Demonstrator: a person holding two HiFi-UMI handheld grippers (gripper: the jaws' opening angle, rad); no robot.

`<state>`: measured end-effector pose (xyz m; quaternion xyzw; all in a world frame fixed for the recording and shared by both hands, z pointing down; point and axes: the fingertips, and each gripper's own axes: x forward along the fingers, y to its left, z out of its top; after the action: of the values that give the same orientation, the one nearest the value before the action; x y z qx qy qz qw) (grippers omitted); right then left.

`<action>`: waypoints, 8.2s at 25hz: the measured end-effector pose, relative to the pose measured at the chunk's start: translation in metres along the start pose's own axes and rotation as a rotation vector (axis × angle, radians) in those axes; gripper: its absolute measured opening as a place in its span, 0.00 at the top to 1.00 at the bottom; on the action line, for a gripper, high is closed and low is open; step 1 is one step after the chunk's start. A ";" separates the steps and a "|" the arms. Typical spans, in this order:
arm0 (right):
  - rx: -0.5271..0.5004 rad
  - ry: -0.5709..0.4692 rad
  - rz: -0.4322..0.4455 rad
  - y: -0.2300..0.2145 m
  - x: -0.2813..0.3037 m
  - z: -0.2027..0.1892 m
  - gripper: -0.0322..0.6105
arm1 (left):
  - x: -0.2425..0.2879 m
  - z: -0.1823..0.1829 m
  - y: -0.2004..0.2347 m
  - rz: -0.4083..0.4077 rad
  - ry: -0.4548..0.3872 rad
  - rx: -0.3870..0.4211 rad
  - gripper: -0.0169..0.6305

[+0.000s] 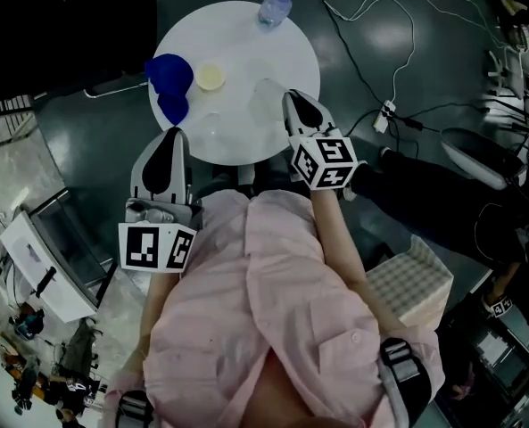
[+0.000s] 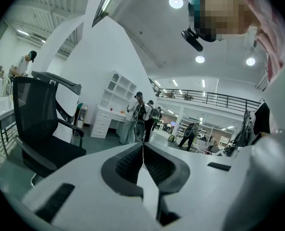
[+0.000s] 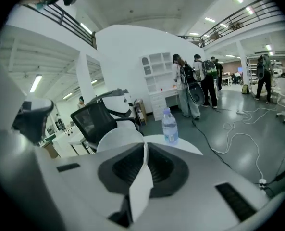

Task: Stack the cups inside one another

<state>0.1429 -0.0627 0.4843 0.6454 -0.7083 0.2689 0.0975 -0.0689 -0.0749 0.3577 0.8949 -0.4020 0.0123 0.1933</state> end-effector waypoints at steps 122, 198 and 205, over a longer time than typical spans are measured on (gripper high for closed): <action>-0.175 -0.106 0.224 0.096 -0.052 0.065 0.89 | -0.050 0.018 0.002 0.061 -0.134 0.040 0.94; -0.724 0.650 0.422 0.122 0.095 -0.154 0.89 | -0.062 0.019 0.037 0.164 -0.121 -0.002 0.94; -0.792 0.631 0.443 0.128 0.094 -0.154 0.89 | -0.062 0.019 0.036 0.164 -0.121 -0.002 0.94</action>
<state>-0.0270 -0.0632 0.6260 0.2832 -0.8106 0.1764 0.4813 -0.1400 -0.0592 0.3411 0.8580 -0.4848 -0.0266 0.1679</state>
